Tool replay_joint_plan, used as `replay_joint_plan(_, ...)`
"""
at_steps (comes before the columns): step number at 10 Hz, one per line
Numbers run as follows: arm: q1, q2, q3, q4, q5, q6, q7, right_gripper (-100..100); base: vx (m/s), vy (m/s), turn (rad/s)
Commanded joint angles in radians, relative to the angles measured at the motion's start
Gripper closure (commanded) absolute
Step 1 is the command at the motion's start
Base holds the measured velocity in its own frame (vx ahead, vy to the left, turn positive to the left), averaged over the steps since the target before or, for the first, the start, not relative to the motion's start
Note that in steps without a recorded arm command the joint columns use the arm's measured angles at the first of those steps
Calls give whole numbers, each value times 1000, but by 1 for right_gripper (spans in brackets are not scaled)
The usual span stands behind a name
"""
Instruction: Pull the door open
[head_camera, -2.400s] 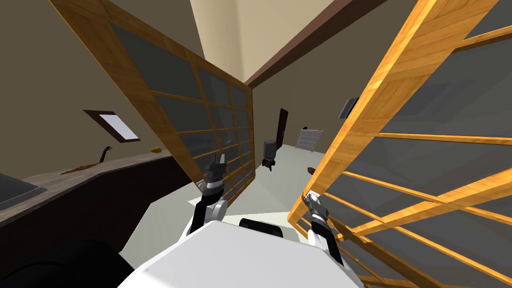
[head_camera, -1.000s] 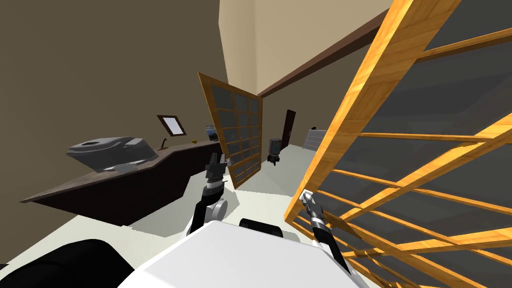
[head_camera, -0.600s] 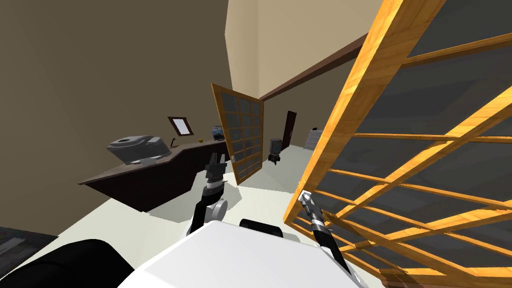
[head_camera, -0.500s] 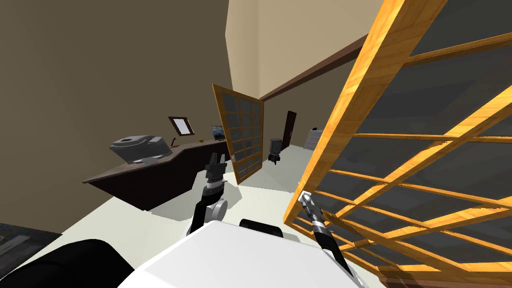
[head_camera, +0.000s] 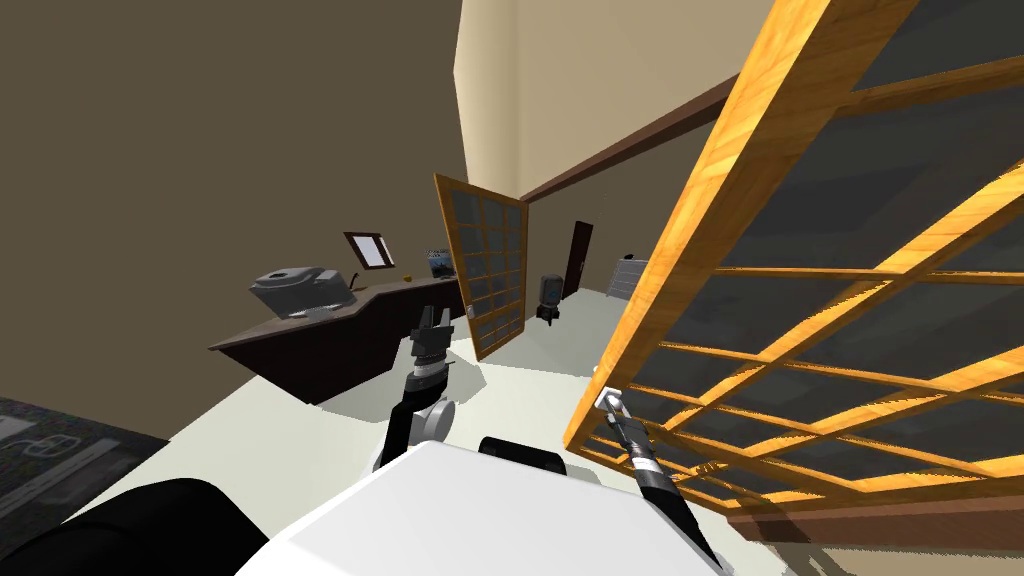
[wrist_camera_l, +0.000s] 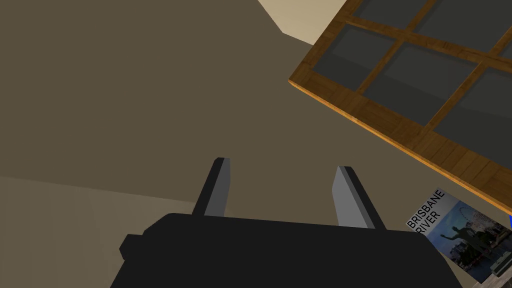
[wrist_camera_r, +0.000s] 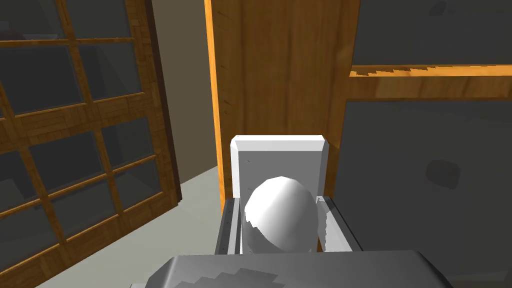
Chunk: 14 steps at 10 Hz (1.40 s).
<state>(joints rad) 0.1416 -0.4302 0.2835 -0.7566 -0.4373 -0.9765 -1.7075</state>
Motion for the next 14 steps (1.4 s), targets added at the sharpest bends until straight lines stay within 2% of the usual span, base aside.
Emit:
replay_joint_plan(1,21,-25,22,-11,19,-27,-33,100,-182,-34,7)
replay_joint_plan(2,30,-35,34,-14,29,-38,-48,100,-191,-15,8)
replay_joint_plan(3,26,-29,27,-19,23,-23,-36,100,-84,1,-5)
replay_joint_plan(4,43,-39,46,-11,37,-55,-51,100,-47,1,-26)
replay_joint_plan(7,69,-63,79,4,62,-121,-77,100,-57,-6,-37)
replay_joint_plan(12,121,-110,143,34,112,-251,-129,100,-61,-37,-39)
replay_joint_plan(14,137,-125,163,43,128,-292,-146,100,-43,-52,-38)
